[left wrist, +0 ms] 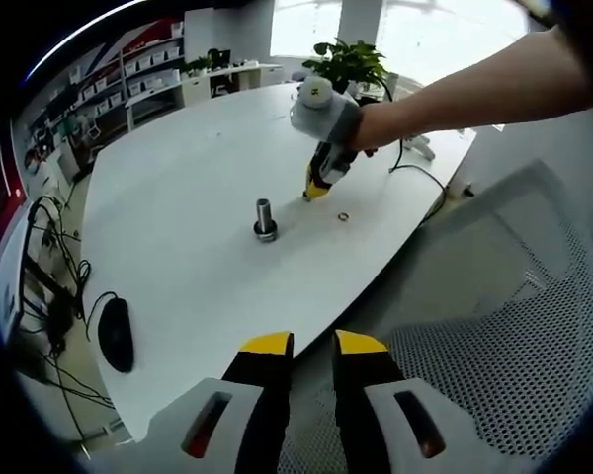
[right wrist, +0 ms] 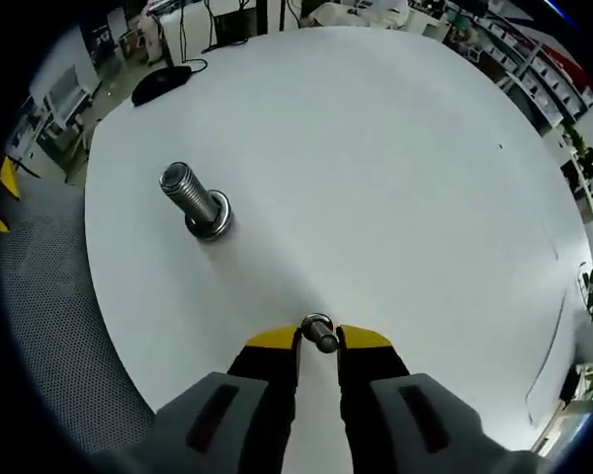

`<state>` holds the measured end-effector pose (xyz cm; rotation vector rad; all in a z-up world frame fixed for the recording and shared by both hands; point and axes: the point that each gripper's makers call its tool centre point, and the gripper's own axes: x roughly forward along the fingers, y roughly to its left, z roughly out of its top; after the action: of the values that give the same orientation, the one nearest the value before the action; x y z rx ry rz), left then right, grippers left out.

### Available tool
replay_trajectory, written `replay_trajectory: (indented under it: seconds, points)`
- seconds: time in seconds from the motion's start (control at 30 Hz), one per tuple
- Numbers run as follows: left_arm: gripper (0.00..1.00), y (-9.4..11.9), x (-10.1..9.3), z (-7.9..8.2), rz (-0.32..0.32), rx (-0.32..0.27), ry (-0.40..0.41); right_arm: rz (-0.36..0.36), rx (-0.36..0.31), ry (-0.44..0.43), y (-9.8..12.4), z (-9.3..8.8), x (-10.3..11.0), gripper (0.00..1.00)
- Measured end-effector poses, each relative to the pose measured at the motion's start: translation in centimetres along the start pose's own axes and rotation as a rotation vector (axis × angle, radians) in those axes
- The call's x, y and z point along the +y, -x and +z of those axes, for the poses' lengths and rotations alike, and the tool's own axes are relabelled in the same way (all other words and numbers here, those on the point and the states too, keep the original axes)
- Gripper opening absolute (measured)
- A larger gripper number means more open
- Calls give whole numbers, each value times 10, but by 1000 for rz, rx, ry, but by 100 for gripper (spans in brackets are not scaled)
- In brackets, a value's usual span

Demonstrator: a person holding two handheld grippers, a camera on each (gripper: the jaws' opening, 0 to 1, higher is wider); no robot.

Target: Place the washer onto the threaded stud by aligning its center hole with the stud, sliding it down to the base, and recovering from edge contact or off-axis alignment until the washer reaches the visible bottom stop.

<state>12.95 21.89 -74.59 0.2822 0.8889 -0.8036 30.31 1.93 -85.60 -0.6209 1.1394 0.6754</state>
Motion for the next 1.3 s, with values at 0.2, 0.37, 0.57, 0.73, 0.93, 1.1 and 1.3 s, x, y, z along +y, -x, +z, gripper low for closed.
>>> replay_trajectory:
  seconds: [0.2, 0.37, 0.57, 0.73, 0.93, 1.1, 1.3]
  points:
    - [13, 1, 1, 1, 1, -10, 3, 1, -35, -126, 4, -10, 0, 19]
    - [13, 1, 0, 2, 0, -12, 5, 6, -36, -179, 11, -25, 8, 20]
    - [13, 2, -1, 4, -7, -26, -1, -4, -35, -192, 23, -36, 13, 20]
    - [14, 2, -3, 5, -10, -29, -5, 16, -50, -226, 29, -36, 24, 21]
    - [14, 3, -1, 8, -8, -45, -1, 32, -61, -200, 31, -32, 40, 22]
    - [14, 3, -2, 7, -11, -39, -11, 27, -61, -171, 32, -34, 48, 23]
    - [13, 2, -3, 6, -16, -35, -12, 36, -42, -157, 28, -42, 56, 24]
